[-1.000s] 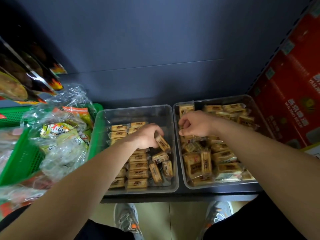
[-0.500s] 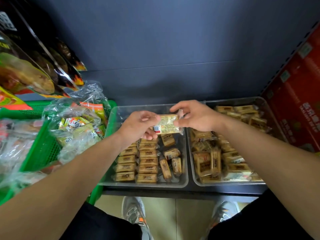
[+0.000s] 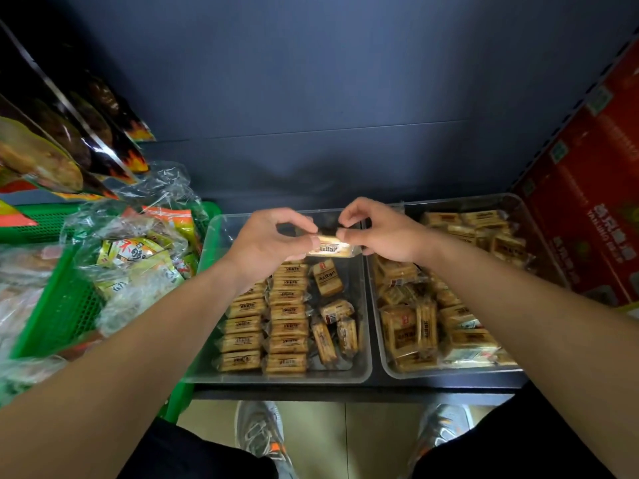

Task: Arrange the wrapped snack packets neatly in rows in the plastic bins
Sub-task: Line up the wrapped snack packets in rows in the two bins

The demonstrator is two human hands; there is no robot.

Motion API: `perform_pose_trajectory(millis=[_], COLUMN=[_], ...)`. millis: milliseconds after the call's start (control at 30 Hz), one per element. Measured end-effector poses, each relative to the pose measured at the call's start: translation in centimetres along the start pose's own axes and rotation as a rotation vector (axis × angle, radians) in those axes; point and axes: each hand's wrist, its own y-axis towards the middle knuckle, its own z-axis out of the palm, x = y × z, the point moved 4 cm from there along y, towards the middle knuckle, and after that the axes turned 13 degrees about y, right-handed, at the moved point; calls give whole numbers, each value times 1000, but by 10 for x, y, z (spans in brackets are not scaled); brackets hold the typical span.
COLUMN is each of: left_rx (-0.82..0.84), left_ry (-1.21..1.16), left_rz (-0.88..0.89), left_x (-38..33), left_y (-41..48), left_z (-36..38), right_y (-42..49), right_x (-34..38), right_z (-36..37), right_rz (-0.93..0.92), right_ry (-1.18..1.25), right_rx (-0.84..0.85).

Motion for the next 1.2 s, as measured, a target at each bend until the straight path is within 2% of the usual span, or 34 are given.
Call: perform_pose_trajectory(millis=[100, 200, 400, 667, 833, 1000, 1100, 1200], left_rx=[12, 20, -24, -2, -108, -94, -101, -32], left_ry=[68, 14, -20, 133, 271, 315, 340, 283], left_rz=[56, 75, 123, 72, -43, -86, -107, -100], left_x=[-3, -7, -17, -7, 28, 46, 53, 55], left_y=[0, -2, -4, 9, 34, 69, 80, 78], left_z=[1, 4, 8, 11, 9, 28, 41, 45], right_y=[0, -4, 1, 5, 7, 8, 10, 12], right_x=[-1, 1, 4, 1, -26, -47, -49, -47], right_z=[0, -1, -11, -20, -43, -44, -40, -34], right_rz=[60, 63, -34, -87, 0, 107, 104, 84], right_ry=[91, 148, 141, 175, -23, -109, -173, -212], right_rx=[52, 97, -22, -102, -271, -177, -150, -116])
